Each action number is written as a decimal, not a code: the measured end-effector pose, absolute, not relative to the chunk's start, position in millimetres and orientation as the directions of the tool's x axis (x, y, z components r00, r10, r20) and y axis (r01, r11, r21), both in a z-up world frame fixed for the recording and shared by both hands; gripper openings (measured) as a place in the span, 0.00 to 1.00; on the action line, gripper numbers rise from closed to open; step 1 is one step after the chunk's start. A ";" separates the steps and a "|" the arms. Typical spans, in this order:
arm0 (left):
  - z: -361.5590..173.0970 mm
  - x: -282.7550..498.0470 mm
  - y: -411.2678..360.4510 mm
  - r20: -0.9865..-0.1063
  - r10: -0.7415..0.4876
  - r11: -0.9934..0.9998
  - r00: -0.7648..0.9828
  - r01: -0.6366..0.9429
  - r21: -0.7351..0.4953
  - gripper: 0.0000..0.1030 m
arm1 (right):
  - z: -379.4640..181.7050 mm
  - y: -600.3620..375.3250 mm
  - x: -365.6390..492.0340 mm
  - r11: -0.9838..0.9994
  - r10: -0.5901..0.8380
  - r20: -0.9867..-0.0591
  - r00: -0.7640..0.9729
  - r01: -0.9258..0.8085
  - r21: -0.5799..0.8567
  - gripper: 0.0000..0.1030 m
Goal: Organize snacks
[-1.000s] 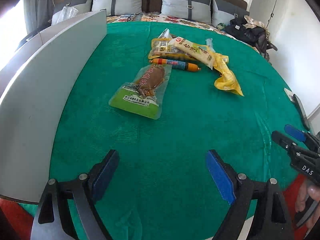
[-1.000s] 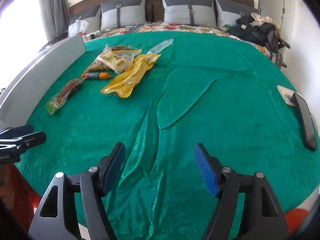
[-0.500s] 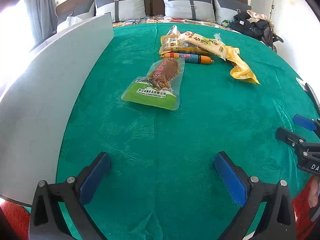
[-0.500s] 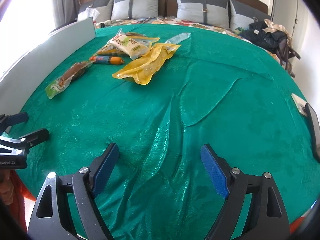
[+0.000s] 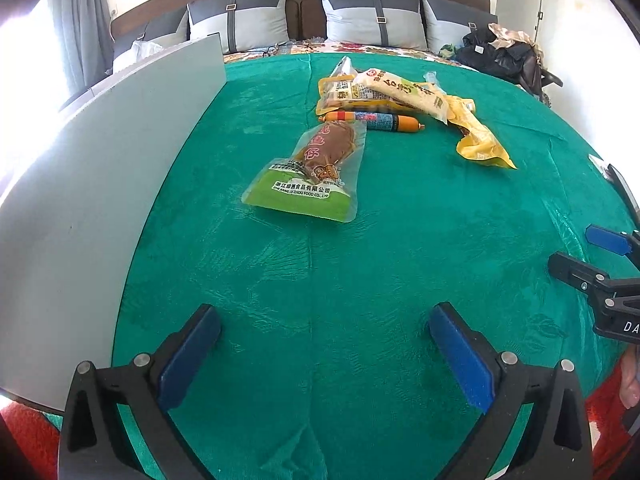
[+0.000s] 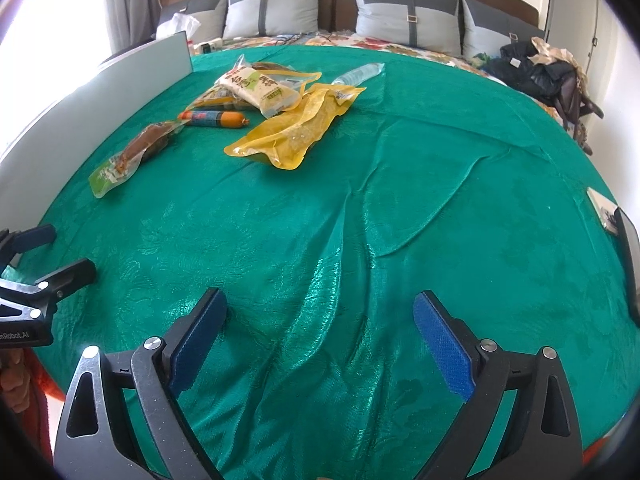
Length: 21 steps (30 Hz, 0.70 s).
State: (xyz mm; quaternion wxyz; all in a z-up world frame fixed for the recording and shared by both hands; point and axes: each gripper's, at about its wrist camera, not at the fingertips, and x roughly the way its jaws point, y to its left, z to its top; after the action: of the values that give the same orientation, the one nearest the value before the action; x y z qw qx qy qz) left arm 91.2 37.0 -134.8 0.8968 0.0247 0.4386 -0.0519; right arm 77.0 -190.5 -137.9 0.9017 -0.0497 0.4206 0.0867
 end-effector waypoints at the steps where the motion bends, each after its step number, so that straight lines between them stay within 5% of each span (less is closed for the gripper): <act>1: -135.0 90.6 36.9 -0.787 -0.071 0.993 0.612 0.115 0.000 1.00 | -137.9 -190.5 76.9 0.980 0.115 -0.767 0.631 -0.198 -0.017 0.94; 21: -134.9 89.7 36.1 -0.786 -0.070 0.993 0.614 0.115 0.001 1.00 | -137.6 -189.1 76.9 0.980 0.116 -0.764 0.635 -0.200 -0.017 0.94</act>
State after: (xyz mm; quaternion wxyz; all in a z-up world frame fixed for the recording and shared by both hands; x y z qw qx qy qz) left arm 89.7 36.1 -134.9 0.8979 0.0257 0.4364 -0.0517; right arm 76.9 -189.1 -137.6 0.9028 -0.0501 0.4181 0.0875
